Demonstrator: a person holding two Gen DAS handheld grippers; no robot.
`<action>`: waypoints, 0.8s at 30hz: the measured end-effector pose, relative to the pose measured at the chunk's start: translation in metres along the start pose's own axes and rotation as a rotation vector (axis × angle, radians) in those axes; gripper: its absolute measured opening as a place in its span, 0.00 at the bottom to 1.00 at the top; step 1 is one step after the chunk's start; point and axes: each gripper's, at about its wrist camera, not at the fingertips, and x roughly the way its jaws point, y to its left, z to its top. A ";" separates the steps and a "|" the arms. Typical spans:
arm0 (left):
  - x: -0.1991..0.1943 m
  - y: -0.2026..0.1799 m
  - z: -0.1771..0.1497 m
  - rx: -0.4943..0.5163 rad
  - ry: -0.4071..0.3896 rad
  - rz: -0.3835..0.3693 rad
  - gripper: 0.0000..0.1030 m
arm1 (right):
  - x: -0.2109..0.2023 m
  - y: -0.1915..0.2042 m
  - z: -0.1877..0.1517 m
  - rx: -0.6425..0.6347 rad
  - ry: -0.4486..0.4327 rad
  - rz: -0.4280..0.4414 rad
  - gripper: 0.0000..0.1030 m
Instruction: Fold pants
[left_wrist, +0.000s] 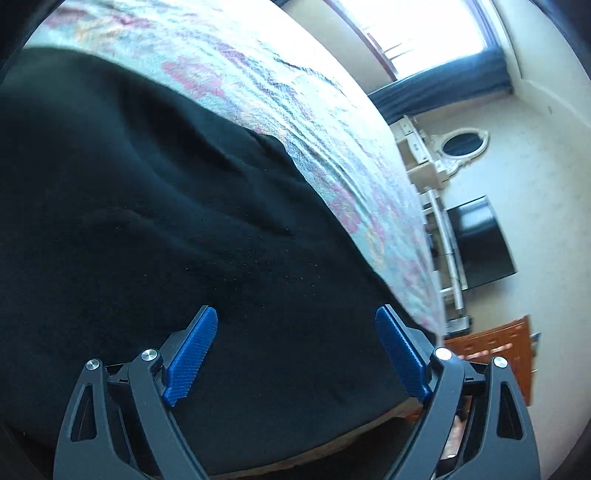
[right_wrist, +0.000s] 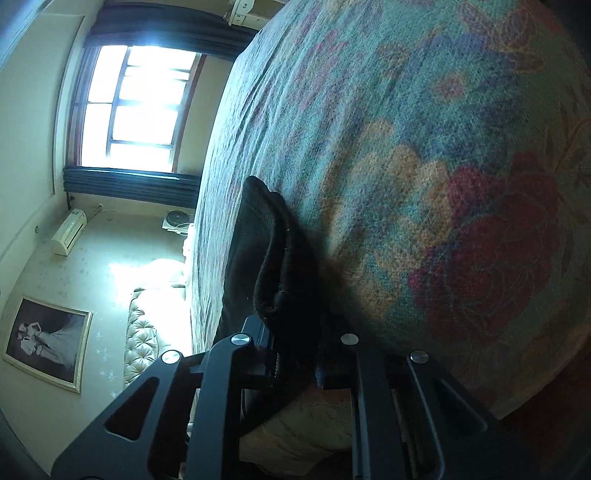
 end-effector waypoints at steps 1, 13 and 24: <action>-0.004 0.006 0.003 -0.033 0.008 -0.048 0.84 | -0.001 0.002 -0.001 0.000 -0.008 -0.001 0.14; -0.012 0.002 -0.001 0.001 0.040 -0.028 0.84 | -0.013 0.071 -0.002 -0.066 -0.039 0.090 0.14; -0.066 0.021 0.002 0.095 -0.098 0.184 0.84 | 0.000 0.195 -0.037 -0.301 0.047 0.197 0.14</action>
